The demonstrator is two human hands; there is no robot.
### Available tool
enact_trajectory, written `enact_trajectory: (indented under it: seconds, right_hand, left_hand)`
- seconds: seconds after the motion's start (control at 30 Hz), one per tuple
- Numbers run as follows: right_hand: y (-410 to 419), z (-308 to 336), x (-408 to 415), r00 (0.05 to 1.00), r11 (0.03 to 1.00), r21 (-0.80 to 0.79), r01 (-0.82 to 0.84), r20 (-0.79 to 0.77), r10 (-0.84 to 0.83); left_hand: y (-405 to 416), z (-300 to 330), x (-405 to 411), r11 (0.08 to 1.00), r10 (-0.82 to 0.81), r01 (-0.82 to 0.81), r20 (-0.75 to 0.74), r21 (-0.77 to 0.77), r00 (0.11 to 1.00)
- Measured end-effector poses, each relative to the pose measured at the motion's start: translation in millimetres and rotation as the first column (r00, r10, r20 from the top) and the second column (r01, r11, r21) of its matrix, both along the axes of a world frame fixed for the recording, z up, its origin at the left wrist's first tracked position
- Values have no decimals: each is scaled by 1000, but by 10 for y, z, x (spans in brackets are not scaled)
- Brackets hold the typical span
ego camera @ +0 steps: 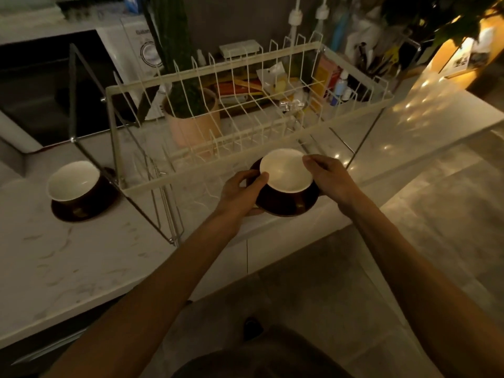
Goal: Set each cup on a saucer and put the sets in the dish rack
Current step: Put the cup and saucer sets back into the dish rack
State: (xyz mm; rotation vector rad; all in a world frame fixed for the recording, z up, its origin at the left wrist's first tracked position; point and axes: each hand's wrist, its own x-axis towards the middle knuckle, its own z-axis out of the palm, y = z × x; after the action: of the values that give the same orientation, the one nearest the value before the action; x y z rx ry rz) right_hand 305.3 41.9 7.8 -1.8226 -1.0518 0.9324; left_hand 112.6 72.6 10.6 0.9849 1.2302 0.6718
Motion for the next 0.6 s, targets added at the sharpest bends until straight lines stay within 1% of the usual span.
enact_trajectory:
  seconds: [0.23,0.37,0.43,0.5,0.6]
  right_hand:
    - [479,-47,147,996,1000,-21,-10,86,12]
    - [699,-59,183,991,999,-47,-28,128,34]
    - [788,-72,223,992,998,-60,-28,124,36]
    - [838,-83,242,996,999,-50,-9,92,14]
    - [865,-77,266,993,1000,2,0,122,0]
  left_hand:
    - [459,-60,239,999,37,-37,-15,-27,999]
    - [653,-150,322,999,32,-32,-10,-3,999]
    - [720,-210,334,999,33,-33,8,10,999]
    - [779,-273,343,999,30,-31,30,26,999]
    - [829,-316,365,997,43,-45,36,61,998]
